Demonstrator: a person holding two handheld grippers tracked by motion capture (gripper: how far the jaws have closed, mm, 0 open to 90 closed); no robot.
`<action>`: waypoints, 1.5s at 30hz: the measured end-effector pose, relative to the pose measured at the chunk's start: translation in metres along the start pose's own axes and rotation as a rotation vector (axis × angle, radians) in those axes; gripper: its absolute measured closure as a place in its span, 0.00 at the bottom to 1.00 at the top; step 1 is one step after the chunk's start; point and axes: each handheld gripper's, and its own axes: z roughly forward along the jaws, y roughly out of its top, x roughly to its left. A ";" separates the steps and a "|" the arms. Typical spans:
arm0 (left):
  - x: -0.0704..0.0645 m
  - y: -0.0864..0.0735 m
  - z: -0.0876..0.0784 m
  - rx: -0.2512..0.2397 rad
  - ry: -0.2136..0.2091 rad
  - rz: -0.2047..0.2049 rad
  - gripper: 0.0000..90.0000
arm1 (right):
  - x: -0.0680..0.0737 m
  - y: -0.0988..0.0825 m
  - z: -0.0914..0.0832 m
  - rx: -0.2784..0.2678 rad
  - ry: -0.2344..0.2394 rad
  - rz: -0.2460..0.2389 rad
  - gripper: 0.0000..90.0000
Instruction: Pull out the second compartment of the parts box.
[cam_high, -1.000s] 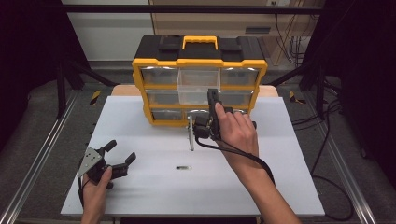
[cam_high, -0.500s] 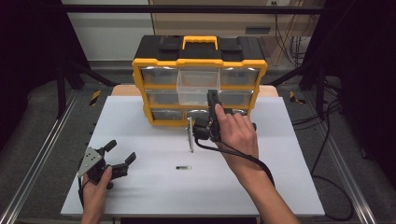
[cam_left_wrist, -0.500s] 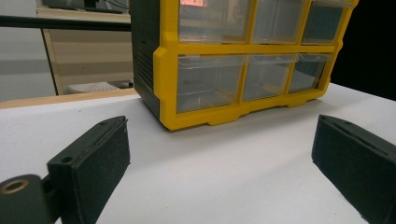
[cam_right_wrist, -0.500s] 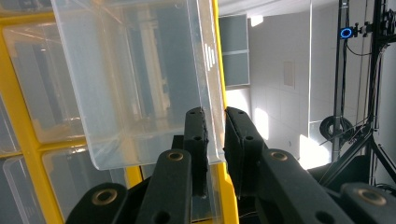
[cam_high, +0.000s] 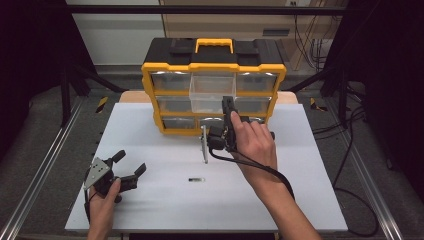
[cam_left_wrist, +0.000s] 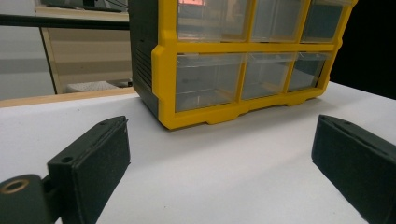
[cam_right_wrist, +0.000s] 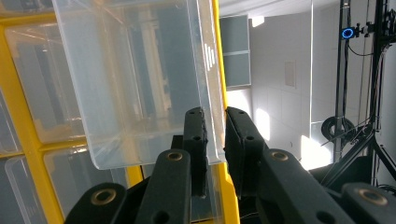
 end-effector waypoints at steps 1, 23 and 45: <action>0.000 0.000 0.000 0.000 0.000 0.000 0.05 | 0.000 0.000 0.000 0.001 -0.001 0.003 0.87; 0.000 0.000 0.000 0.004 0.003 -0.005 0.05 | -0.002 0.000 0.000 -0.004 0.008 -0.003 0.87; 0.001 -0.001 0.000 0.021 0.010 0.010 0.05 | 0.011 -0.027 -0.016 0.025 0.090 0.296 0.27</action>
